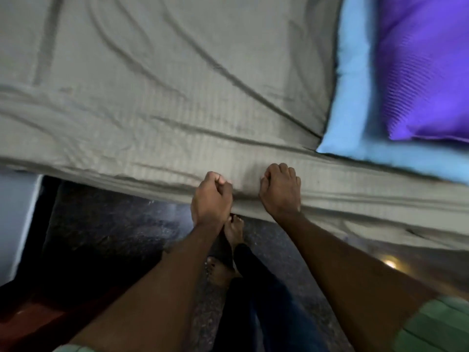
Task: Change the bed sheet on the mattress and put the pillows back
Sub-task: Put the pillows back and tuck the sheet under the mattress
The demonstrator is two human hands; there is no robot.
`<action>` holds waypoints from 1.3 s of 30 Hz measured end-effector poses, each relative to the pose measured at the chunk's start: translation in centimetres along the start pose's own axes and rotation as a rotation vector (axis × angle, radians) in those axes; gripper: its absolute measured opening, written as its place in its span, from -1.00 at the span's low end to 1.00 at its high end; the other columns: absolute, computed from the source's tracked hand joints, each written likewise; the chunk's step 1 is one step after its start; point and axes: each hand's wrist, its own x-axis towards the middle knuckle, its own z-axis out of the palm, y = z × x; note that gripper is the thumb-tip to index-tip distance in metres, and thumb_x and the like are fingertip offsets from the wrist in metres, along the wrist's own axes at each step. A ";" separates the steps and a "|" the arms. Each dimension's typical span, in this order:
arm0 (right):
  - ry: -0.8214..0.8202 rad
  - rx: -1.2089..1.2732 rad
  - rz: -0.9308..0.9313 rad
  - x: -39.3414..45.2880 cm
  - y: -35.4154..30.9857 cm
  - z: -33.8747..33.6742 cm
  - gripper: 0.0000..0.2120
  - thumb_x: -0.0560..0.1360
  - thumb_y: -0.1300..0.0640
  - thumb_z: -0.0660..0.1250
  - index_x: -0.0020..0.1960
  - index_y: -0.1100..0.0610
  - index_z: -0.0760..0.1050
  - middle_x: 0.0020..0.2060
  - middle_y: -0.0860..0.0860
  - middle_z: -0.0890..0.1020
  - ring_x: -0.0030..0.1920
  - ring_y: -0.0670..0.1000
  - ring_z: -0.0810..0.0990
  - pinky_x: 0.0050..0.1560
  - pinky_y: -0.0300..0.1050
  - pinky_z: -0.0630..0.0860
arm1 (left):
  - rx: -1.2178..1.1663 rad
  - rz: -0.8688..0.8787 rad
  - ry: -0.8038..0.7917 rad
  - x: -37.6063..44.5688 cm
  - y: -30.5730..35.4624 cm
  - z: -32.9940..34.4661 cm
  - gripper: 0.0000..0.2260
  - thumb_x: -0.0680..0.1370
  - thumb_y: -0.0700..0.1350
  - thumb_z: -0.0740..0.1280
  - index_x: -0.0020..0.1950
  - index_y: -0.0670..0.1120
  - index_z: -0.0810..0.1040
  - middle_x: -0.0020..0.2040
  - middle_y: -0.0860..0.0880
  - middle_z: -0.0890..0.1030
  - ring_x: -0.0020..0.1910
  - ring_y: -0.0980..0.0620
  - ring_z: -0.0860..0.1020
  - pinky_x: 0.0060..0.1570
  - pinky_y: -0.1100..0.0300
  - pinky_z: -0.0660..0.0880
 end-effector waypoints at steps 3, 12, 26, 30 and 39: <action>0.050 0.001 0.144 -2.4 7.1 -1.9 -0.89 0.58 0.09 0.28 0.02 0.13 0.50 0.03 0.12 0.56 0.10 0.21 0.49 0.09 0.15 0.41 | 0.066 0.105 -0.129 -3.7 2.8 5.0 -0.80 0.57 0.10 0.34 -0.09 0.00 0.46 -0.21 0.05 0.62 -0.15 -0.10 0.61 -0.16 0.07 0.52; 0.195 0.115 0.489 -8.3 28.9 -7.3 -0.91 0.51 0.16 0.30 -0.03 0.16 0.53 -0.03 0.17 0.59 0.04 0.26 0.53 0.02 0.18 0.50 | 0.007 0.309 -0.420 -15.4 15.6 23.4 -0.80 0.57 0.09 0.37 -0.12 0.00 0.47 -0.27 0.10 0.55 -0.22 0.03 0.55 -0.19 0.12 0.49; 0.285 0.266 0.841 -18.0 64.6 -18.3 -0.84 0.57 0.10 0.29 -0.01 0.19 0.58 -0.01 0.22 0.64 0.12 0.28 0.55 0.15 0.12 0.43 | 0.159 0.467 -0.491 -34.6 35.1 50.7 -0.79 0.58 0.13 0.35 -0.07 0.00 0.50 -0.17 0.01 0.65 -0.11 -0.11 0.63 -0.09 0.00 0.58; 0.340 0.268 0.799 -17.1 72.1 -20.3 -0.85 0.56 0.13 0.30 -0.04 0.20 0.58 -0.04 0.22 0.64 0.09 0.29 0.57 0.10 0.13 0.44 | 0.193 0.545 -0.482 -37.3 40.8 57.2 -0.86 0.59 0.07 0.34 0.00 0.02 0.54 -0.07 0.05 0.67 -0.07 -0.04 0.62 -0.10 0.06 0.56; 0.460 0.464 1.060 -10.0 85.6 -24.1 -0.26 0.52 -0.09 0.43 0.57 0.12 0.23 0.48 0.15 0.38 0.47 0.21 0.34 0.45 0.17 0.32 | 0.479 1.025 -0.401 -36.6 47.5 69.7 -0.77 0.52 0.03 0.36 0.15 0.04 0.56 0.13 0.00 0.55 0.14 -0.04 0.50 0.15 0.03 0.40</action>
